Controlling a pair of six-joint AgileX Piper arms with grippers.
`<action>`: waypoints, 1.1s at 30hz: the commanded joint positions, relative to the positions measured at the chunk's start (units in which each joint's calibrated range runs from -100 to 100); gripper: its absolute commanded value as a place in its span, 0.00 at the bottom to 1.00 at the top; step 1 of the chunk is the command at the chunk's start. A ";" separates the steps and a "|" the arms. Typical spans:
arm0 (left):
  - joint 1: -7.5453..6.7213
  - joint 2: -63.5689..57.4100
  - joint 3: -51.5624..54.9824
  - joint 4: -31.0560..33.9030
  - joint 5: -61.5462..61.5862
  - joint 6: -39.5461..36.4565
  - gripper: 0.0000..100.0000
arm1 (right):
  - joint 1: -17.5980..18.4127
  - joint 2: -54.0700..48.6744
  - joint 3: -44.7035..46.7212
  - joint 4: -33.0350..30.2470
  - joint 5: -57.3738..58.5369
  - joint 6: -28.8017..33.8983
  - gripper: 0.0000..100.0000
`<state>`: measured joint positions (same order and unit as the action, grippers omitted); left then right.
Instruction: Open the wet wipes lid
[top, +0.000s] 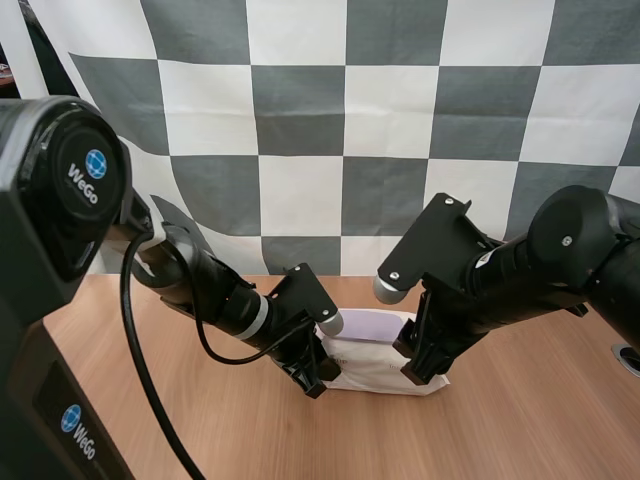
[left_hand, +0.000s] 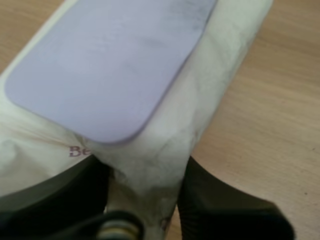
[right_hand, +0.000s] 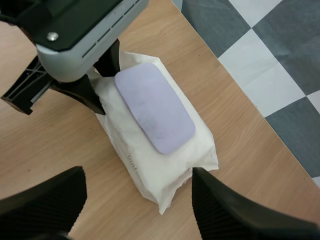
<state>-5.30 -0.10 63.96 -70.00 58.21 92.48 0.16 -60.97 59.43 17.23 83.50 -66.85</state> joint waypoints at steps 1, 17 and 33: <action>1.06 -1.50 0.00 -0.04 5.72 0.87 0.00 | 0.05 0.09 -0.03 0.39 1.04 -2.90 1.00; 3.32 -5.14 0.00 1.60 18.10 0.87 0.00 | 0.05 9.91 -0.03 6.22 -4.70 -18.71 1.00; 3.32 -5.14 0.00 2.64 18.28 0.87 0.00 | 0.05 21.09 -0.03 11.66 -20.35 -27.28 1.00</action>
<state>-1.95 -5.21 63.96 -67.47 76.61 92.48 0.16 -39.90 59.43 28.68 63.89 -93.36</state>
